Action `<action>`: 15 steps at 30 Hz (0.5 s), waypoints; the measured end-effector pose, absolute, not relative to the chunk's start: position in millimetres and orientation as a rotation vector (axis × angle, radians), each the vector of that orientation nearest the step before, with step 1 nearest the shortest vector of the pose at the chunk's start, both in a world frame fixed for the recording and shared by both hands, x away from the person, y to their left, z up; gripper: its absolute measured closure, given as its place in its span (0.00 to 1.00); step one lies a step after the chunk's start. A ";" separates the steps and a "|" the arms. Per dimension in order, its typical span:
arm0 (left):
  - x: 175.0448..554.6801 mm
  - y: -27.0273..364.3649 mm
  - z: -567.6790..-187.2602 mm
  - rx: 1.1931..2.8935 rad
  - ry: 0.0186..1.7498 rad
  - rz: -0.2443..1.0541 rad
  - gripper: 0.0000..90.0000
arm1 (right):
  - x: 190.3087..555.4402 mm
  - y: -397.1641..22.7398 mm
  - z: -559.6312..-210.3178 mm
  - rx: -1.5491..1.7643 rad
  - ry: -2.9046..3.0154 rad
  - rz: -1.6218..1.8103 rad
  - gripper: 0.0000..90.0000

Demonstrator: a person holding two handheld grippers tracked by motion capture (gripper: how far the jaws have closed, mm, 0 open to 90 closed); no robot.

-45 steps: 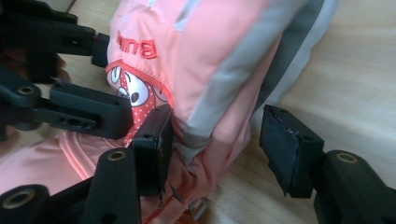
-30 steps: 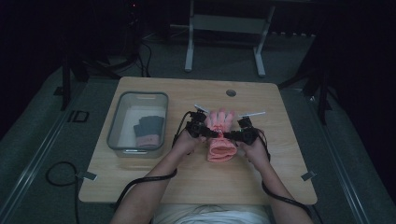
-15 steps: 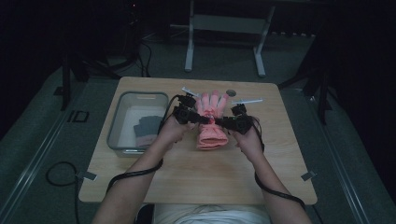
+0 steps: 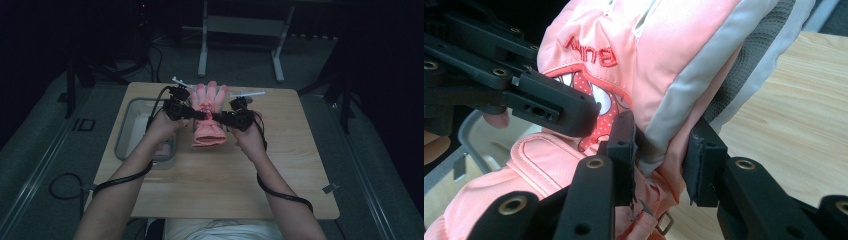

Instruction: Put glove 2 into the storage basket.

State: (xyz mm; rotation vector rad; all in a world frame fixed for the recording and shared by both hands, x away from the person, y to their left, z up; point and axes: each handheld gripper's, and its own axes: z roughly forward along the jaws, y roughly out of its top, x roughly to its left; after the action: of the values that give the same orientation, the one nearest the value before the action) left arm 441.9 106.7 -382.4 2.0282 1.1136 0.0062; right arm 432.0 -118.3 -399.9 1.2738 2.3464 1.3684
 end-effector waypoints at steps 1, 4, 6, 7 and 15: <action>441.1 110.9 -380.5 2.035 1.115 0.016 0.78 | 432.5 -114.3 -398.9 1.268 2.347 1.375 0.77; 438.4 123.5 -376.2 2.034 1.129 0.036 0.78 | 433.9 -96.9 -395.7 1.247 2.361 1.396 0.77; 436.6 133.3 -373.7 2.033 1.137 0.045 0.78 | 434.2 -87.0 -394.4 1.234 2.369 1.405 0.77; 434.7 144.3 -371.8 2.032 1.148 0.046 0.78 | 434.2 -81.8 -393.9 1.226 2.374 1.409 0.77; 426.7 178.5 -367.5 2.026 1.194 0.085 0.78 | 435.8 -40.1 -393.2 1.174 2.414 1.442 0.77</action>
State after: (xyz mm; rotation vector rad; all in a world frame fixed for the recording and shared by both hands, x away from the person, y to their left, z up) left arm 426.7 178.5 -367.5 2.0260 1.1936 0.0846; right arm 435.8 -40.1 -393.2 1.1737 2.4137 1.4423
